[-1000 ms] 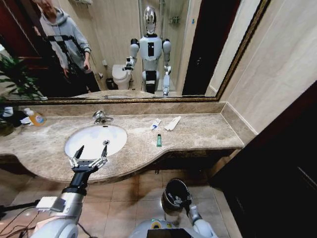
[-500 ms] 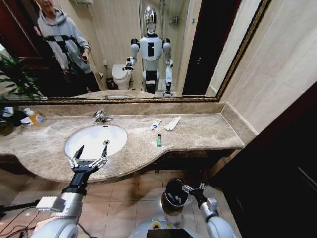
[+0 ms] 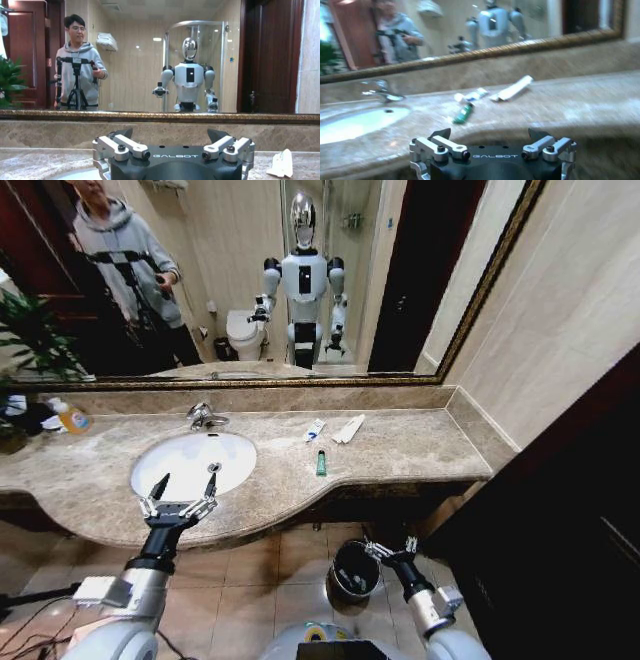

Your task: Pick up the trash from the sink and place it in the trash bin.

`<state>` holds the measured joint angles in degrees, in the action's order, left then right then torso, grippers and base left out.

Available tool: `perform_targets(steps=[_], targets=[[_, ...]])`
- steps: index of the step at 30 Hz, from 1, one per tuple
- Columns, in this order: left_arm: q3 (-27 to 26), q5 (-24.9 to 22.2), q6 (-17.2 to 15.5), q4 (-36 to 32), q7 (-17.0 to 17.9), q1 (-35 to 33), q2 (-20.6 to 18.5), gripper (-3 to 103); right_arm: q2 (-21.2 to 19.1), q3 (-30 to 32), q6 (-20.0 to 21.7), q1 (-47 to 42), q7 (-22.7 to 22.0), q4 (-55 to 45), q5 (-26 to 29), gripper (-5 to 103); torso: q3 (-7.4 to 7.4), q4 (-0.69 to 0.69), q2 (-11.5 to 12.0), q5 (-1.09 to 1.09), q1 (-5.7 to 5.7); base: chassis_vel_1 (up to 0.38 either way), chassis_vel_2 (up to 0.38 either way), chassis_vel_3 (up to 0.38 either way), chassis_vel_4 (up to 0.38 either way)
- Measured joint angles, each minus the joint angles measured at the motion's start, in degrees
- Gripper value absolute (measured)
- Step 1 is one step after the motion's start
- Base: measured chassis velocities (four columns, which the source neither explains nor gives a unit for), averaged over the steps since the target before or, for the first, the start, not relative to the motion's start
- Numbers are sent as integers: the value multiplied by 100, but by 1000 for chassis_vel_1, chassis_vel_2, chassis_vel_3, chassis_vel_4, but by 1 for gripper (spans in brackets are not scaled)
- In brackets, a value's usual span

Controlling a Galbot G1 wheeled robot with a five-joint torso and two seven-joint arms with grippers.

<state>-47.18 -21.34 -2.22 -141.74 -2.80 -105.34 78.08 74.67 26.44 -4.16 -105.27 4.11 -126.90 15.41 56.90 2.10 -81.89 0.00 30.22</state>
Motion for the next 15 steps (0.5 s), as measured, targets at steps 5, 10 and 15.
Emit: perform_targets(steps=[5, 10, 15], targets=[[0, 0, 0, 0, 0, 0, 0, 100, -642, -302, 446, 639, 114, -184, 22, 100, 0, 2, 0, 1, 0, 0, 0, 0, 0], [0, 0, 0, 0, 0, 0, 0, 100, -1116, -687, 712, 1412, 282, -59, 197, 100, 1, 1, 0, 0, 0, 0, 0, 0, 0], [0, 0, 0, 0, 0, 0, 0, 100, -1338, -1059, 788, 2149, 321, 324, 221, 100, 1, 1, 1, 1, 1, 0, 0, 0, 0]])
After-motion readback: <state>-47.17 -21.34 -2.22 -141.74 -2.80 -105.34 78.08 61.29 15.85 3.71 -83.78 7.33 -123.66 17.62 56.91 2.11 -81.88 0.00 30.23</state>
